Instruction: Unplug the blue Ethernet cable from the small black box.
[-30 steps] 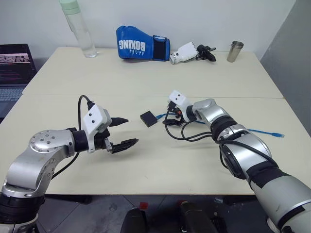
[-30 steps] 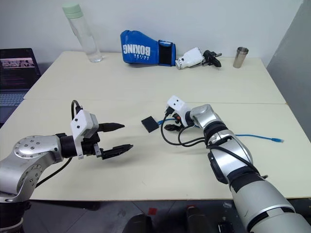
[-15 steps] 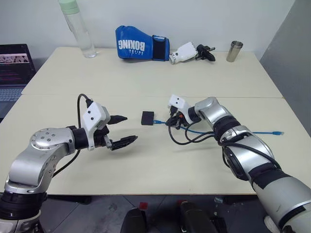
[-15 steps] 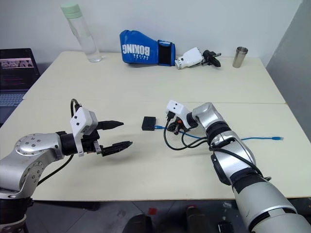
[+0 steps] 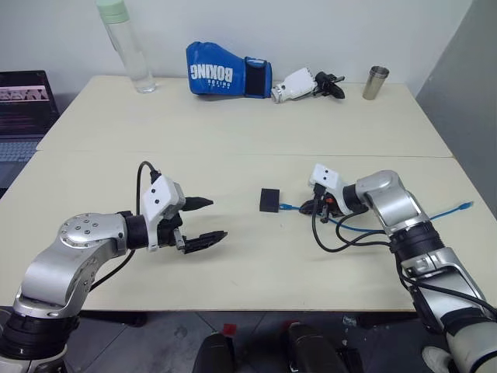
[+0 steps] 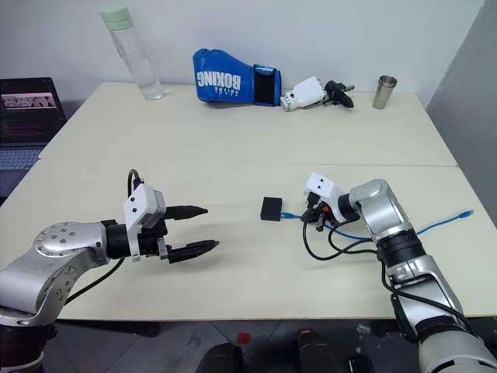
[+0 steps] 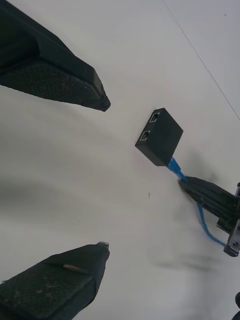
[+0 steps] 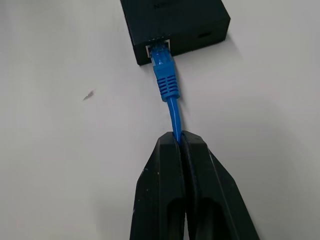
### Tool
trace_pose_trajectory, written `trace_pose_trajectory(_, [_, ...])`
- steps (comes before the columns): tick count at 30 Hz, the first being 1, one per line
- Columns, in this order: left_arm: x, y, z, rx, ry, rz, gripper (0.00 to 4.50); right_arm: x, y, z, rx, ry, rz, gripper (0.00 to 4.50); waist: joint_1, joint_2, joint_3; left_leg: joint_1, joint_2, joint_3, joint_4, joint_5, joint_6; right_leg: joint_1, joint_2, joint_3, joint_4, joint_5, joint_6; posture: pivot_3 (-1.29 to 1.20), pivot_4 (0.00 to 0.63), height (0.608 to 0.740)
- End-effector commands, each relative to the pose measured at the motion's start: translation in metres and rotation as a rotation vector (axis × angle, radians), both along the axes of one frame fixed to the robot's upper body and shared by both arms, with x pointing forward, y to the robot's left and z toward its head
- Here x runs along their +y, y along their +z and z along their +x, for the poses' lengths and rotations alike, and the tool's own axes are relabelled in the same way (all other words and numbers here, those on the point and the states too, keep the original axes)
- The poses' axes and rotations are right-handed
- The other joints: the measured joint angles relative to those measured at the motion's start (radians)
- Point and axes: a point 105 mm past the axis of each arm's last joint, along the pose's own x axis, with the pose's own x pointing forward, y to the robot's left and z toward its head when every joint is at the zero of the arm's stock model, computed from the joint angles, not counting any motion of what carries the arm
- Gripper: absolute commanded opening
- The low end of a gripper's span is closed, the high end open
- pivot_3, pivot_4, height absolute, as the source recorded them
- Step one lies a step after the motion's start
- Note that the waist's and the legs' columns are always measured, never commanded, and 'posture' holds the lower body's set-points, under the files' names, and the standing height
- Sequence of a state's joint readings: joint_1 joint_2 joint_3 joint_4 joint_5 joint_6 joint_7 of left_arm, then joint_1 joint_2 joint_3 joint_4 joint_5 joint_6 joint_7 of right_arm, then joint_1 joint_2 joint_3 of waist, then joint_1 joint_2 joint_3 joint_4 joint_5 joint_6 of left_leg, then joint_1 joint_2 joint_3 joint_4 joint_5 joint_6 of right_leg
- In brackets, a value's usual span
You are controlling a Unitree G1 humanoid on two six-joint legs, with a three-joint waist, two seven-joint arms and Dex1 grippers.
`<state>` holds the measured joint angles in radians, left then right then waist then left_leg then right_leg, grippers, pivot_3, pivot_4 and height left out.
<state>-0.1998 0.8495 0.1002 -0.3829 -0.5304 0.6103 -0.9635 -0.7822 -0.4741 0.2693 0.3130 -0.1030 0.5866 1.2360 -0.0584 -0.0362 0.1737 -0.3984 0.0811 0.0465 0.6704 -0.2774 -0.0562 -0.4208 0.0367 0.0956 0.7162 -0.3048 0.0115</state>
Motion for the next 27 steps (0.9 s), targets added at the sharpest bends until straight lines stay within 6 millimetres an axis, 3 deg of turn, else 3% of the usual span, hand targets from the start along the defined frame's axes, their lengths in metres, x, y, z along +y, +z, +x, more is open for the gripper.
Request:
trace_pose_trajectory(1, [-0.007, 0.005, -0.003, -0.019, -0.032, -0.008, 4.5, 0.012, 0.01, -0.003, -0.05, 0.013, 0.022, 0.79, -0.002, 0.0, 0.0, 0.0, 0.0, 0.0, 0.0, 0.0, 0.0, 0.0, 0.0, 0.0, 0.0, 0.0, 0.0, 0.0, 0.15, 0.74])
trace_pose_trajectory(3, [-0.007, 0.006, -0.002, -0.02, -0.033, -0.007, 4.5, 0.02, 0.015, 0.005, -0.133, 0.001, 0.037, 1.22, -0.002, 0.0, 0.0, 0.0, 0.0, 0.0, 0.001, 0.0, 0.0, 0.0, 0.001, 0.0, 0.0, 0.0, 0.0, 0.0, 0.15, 0.74])
trace_pose_trajectory(10, [-0.004, 0.005, -0.003, -0.016, -0.027, -0.007, 4.5, 0.031, 0.011, 0.007, -0.096, 0.029, 0.057, 1.22, 0.001, 0.0, 0.0, -0.001, 0.0, 0.0, 0.001, 0.0, 0.0, 0.0, 0.0, 0.0, -0.001, 0.0, 0.0, 0.0, 0.15, 0.74])
trace_pose_trajectory(17, [-0.002, 0.003, -0.004, -0.02, -0.012, -0.005, 4.5, 0.025, 0.002, 0.012, -0.057, 0.023, 0.022, 1.22, 0.001, 0.0, 0.0, -0.001, 0.0, 0.0, 0.003, 0.0, 0.0, 0.0, 0.0, 0.0, 0.0, 0.0, 0.0, 0.0, 0.15, 0.74])
trace_pose_trajectory(23, [0.0, 0.002, -0.003, -0.012, 0.016, -0.027, 4.5, 0.029, 0.003, 0.012, -0.082, 0.039, 0.033, 0.11, 0.001, 0.0, 0.0, -0.001, 0.0, 0.0, 0.003, 0.0, 0.0, 0.0, 0.0, 0.0, 0.0, 0.0, 0.0, 0.0, 0.15, 0.74])
trace_pose_trajectory(27, [0.005, 0.002, 0.005, 0.039, 0.094, -0.135, 4.5, 0.034, 0.018, 0.014, -0.26, 0.1, 0.022, 0.1, 0.001, 0.0, 0.0, -0.001, 0.0, 0.0, 0.004, 0.0, 0.0, 0.0, 0.0, 0.0, 0.0, 0.0, 0.0, 0.0, 0.15, 0.74])
